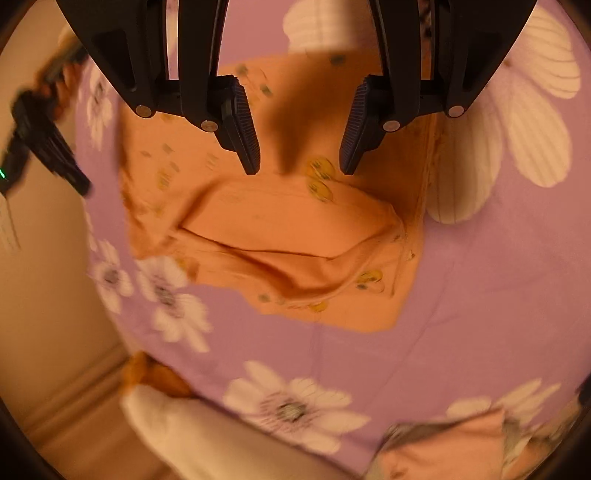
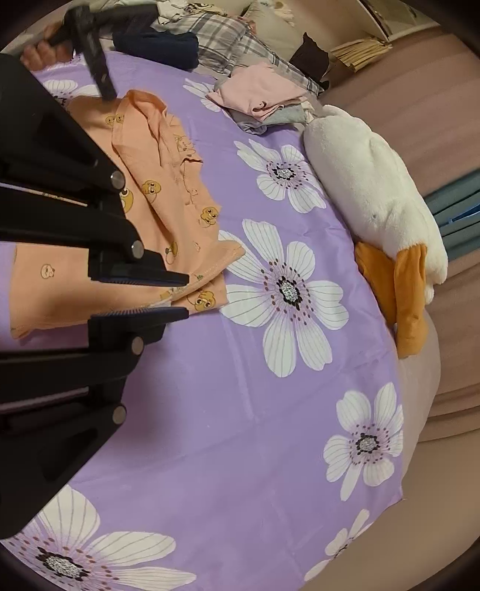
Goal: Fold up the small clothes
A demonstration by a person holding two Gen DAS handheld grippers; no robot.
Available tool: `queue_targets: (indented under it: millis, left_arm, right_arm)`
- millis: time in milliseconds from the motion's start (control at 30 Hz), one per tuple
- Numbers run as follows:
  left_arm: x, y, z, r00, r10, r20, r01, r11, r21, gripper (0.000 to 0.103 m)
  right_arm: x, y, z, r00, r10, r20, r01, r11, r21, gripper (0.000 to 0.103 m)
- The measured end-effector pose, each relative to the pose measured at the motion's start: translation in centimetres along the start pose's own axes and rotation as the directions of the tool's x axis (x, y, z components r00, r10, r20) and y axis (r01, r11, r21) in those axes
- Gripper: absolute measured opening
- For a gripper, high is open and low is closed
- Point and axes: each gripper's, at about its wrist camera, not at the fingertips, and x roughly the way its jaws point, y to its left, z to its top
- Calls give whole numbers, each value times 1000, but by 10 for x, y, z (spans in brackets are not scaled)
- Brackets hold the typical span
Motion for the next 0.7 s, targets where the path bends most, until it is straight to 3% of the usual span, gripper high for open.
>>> queue_targets:
  millis: [167, 200, 233, 300, 333, 433, 533, 600, 700]
  left_arm:
    - [21, -29, 48, 994, 78, 77, -78, 997, -7, 42]
    - [14, -32, 67, 985, 88, 146, -83, 996, -40, 42]
    - [1, -31, 85, 966, 107, 236, -85, 992, -98, 42]
    - [-19, -19, 100, 935, 146, 322, -81, 975, -207, 43]
    - [-25, -13, 102, 933, 148, 328, -71, 969, -237, 43]
    - [-31, -3, 98, 950, 140, 279, -81, 974, -211, 43]
    - [-28, -2, 68, 957, 209, 199, -187, 974, -125, 43]
    - [-29, 3, 43, 975, 148, 165, -131, 986, -107, 45]
    - [-23, 14, 4, 995, 38, 90, -27, 992, -124, 47]
  right_arm:
    - [4, 6, -2, 1000, 2, -26, -3, 1000, -24, 14]
    - [4, 4, 0, 1000, 9, -27, -10, 1000, -28, 14]
    - [3, 3, 1, 1000, 13, -21, -13, 1000, -28, 14]
    - [1, -2, 4, 1000, -1, -4, 1, 1000, -11, 14]
    - [0, -5, 6, 1000, -14, 0, 14, 1000, -5, 14]
    - [-1, -11, 8, 1000, -14, -1, 14, 1000, 10, 14]
    - [1, -15, 7, 1000, 12, -14, -12, 999, 46, 14]
    - [6, -14, 4, 997, 78, -21, -76, 995, 60, 18]
    - [33, -9, -1, 969, 232, -81, -228, 972, 62, 27]
